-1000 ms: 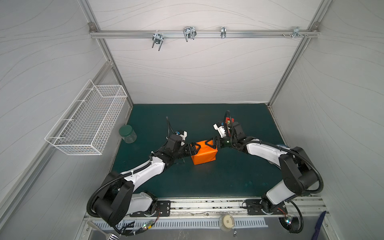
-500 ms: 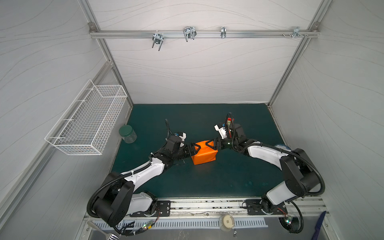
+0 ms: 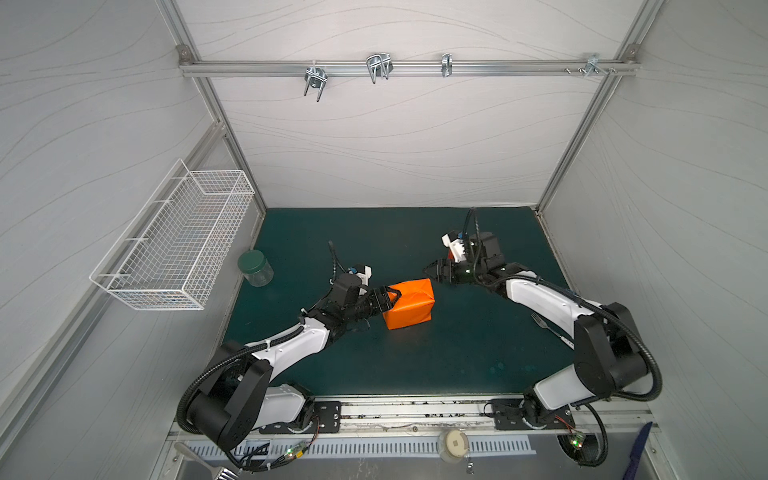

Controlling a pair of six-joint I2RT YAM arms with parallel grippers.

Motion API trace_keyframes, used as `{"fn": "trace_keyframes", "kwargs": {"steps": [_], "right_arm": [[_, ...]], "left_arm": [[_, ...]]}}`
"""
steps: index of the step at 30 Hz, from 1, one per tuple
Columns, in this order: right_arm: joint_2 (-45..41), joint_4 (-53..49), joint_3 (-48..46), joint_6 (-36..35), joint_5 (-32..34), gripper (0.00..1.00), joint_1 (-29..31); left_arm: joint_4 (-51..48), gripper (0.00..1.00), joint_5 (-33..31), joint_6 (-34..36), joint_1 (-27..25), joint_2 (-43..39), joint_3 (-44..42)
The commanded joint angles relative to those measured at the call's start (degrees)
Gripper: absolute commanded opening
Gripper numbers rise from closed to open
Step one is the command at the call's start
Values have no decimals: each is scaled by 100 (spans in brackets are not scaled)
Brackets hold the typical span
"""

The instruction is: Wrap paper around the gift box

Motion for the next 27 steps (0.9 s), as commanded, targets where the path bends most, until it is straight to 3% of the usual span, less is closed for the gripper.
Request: {"fn": "trace_keyframes", "kwargs": {"steps": [1,9,18,27], "right_arm": [[-10,-833,277,211,228,82,-530],[937,-882,822,244,-80,68,-1531],[2128,-701,1448,405,-800,49,-1677],[2522,-373,1457,605,-1115,35,-1694]], "left_arm": [[-728,81,1,211,-23,244,-232],[-798,80,19,305,-27,263,-200],[-851,79,51,312,-25,310,-108],[-869,79,42,325,-27,313,-91]]}}
